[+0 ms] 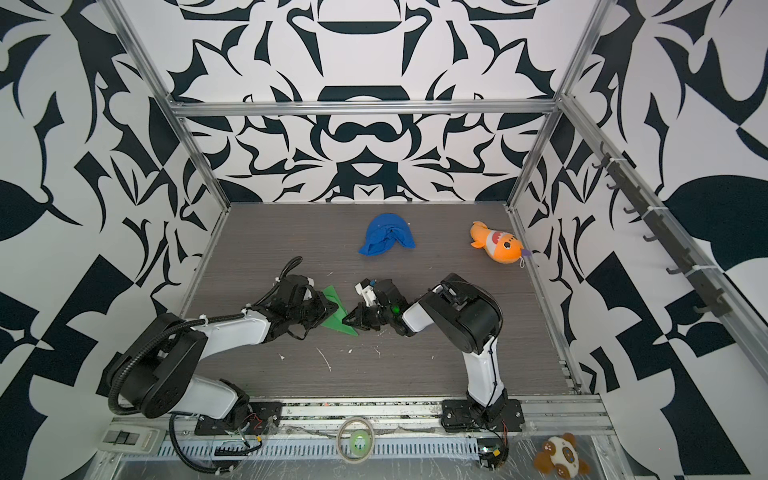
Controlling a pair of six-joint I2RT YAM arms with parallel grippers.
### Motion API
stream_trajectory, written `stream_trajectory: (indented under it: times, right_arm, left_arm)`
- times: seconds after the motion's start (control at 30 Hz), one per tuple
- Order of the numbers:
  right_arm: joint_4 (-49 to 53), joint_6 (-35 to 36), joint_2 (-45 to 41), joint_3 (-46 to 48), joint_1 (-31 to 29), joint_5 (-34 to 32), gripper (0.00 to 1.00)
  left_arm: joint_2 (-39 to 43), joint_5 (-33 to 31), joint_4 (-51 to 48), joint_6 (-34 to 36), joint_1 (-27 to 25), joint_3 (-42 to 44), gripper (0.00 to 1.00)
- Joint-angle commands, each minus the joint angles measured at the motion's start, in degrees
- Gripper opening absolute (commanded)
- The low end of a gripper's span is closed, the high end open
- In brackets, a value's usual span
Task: Fold a paper plane with a square sheet of paper (pick it up from the middle)
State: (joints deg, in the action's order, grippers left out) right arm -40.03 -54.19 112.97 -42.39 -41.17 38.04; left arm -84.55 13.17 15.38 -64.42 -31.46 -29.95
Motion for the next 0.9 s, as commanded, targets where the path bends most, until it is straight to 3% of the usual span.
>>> stream_trajectory:
  times: [0.0,0.47,0.87]
  right_arm:
    - [4.7,-0.4,1.6,-0.1,0.6,-0.4,0.05]
    - [8.2,1.8,1.5,-0.5,0.7,-0.4,0.11]
    - [9.2,2.0,2.3,-0.6,0.7,-0.6,0.09]
  left_arm:
    - [-1.4,0.5,1.1,0.7,-0.1,-1.2,0.12]
    - [-3.8,0.1,1.3,0.9,-0.1,-1.4,0.11]
    - [-5.2,0.4,2.0,1.3,-0.1,-1.6,0.11]
